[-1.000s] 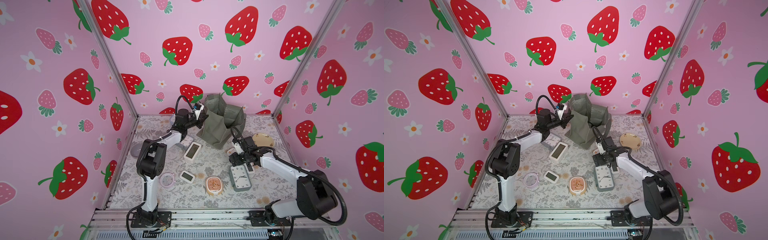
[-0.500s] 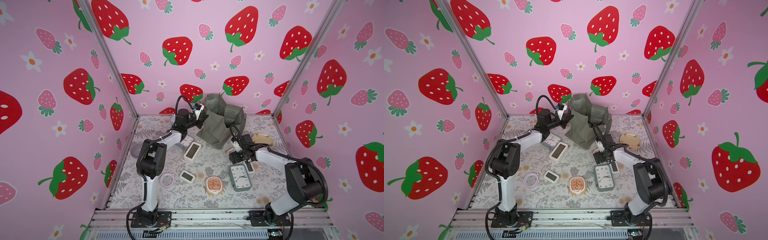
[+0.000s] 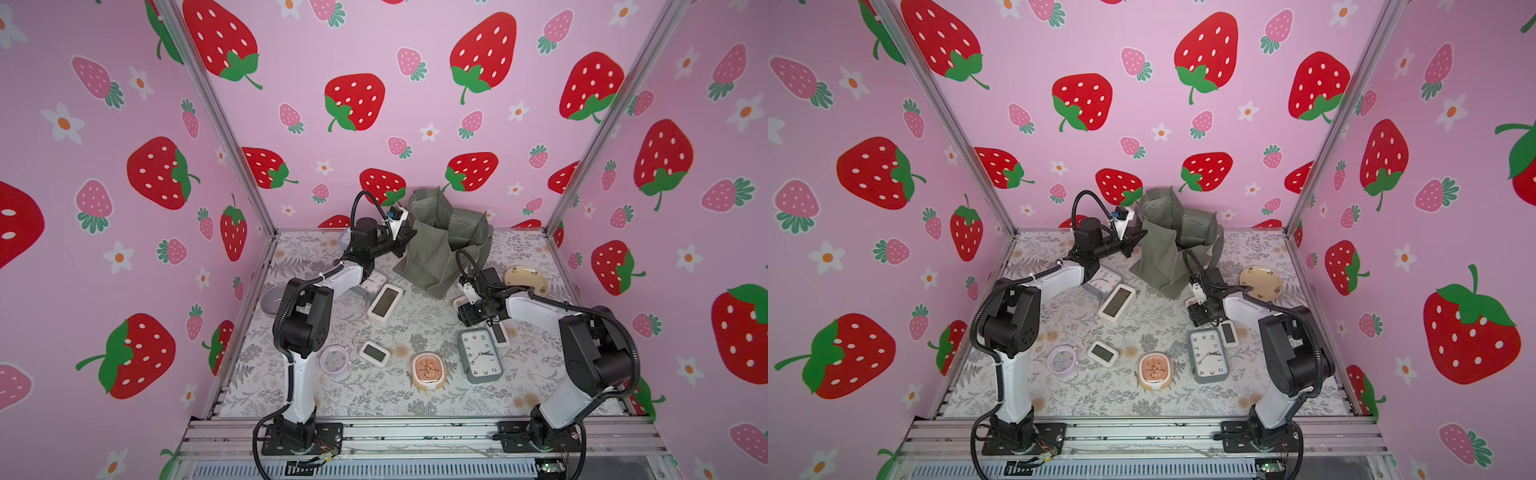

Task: Put the alarm clock into the canvas bag
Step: Pick up the alarm from the center of the board.

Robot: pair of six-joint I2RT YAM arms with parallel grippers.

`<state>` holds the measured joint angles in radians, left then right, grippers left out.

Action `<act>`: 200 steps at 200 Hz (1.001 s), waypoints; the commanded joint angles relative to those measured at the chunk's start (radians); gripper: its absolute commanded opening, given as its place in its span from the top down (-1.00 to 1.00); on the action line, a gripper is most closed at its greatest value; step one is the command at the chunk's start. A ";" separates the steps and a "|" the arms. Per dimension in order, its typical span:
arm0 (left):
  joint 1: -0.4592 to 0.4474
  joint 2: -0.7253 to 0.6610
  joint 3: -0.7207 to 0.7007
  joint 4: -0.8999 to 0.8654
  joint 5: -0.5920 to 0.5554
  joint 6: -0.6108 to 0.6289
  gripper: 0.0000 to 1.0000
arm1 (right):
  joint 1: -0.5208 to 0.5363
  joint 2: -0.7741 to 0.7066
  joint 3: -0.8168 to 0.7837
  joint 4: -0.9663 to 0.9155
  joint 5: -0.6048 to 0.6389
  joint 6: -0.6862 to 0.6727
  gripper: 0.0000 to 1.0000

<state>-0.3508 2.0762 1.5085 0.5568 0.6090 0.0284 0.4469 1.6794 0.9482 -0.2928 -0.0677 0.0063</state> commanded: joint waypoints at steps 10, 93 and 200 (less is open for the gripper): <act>-0.002 -0.001 0.013 -0.015 0.011 0.015 1.00 | 0.032 -0.059 0.026 -0.034 -0.006 -0.014 -0.08; -0.002 0.007 0.018 -0.008 0.023 -0.005 1.00 | 0.243 -0.238 0.082 -0.173 0.031 -0.008 -0.05; -0.008 0.008 0.023 -0.010 0.031 -0.007 1.00 | 0.292 -0.508 0.275 -0.164 -0.026 -0.023 -0.09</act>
<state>-0.3511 2.0762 1.5085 0.5571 0.6128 0.0181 0.7567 1.1717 1.1484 -0.4698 -0.1005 0.0025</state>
